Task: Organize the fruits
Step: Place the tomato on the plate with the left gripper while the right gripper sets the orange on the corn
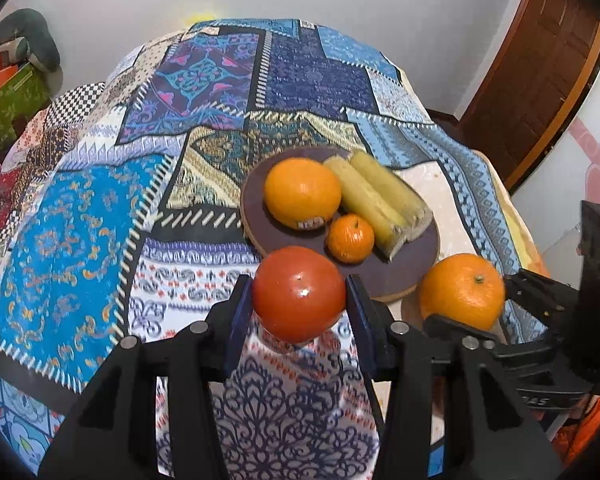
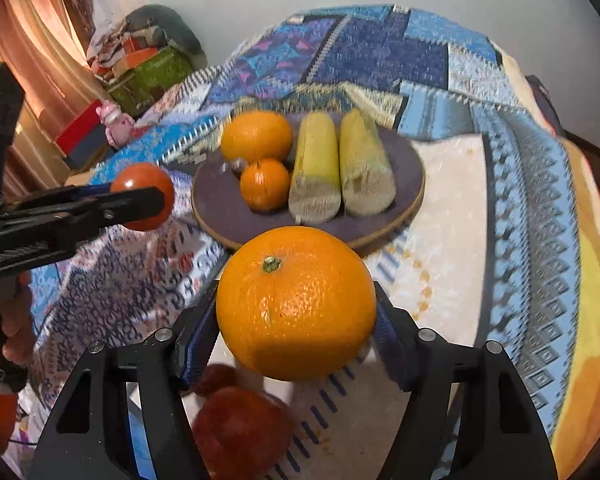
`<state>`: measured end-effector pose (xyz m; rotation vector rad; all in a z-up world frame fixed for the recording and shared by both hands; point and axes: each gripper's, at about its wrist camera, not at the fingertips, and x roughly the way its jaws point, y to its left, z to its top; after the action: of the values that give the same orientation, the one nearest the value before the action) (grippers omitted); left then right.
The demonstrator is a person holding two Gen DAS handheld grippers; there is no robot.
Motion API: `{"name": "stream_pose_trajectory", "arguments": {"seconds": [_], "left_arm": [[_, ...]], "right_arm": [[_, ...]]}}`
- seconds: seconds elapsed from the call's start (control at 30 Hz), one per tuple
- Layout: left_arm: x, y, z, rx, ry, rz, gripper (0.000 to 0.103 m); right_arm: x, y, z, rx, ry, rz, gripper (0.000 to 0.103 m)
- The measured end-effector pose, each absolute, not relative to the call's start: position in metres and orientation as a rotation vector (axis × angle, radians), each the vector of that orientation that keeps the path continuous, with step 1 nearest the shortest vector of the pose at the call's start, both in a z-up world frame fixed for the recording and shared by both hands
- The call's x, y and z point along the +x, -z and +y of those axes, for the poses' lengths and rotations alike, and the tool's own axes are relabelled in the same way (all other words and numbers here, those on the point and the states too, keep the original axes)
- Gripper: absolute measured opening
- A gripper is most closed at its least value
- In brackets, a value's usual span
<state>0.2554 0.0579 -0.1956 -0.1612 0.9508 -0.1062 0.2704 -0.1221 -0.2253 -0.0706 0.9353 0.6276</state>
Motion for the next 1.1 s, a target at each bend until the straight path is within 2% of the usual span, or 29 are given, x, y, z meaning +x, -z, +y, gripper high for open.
{"name": "stream_pose_trajectory", "arguments": {"seconds": [0.33, 0.87, 0.97, 1.1], "left_arm": [[0.293, 0.203, 0.055, -0.151, 0.086, 0.958, 0.046], [0.308, 0.221, 0.053, -0.138, 0.107, 0.970, 0.046], [0.310, 0.224, 0.053, -0.136, 0.108, 0.979, 0.049], [0.309, 0.227, 0.052, -0.140, 0.111, 0.987, 0.059]], "right_arm": [[0.311, 0.189, -0.112, -0.032, -0.583, 0.832, 0.066], [0.356, 0.212, -0.087, -0.088, -0.556, 0.867, 0.066], [0.355, 0.212, -0.088, -0.083, -0.571, 0.869, 0.067], [0.353, 0.213, -0.089, -0.081, -0.581, 0.870, 0.067]]}}
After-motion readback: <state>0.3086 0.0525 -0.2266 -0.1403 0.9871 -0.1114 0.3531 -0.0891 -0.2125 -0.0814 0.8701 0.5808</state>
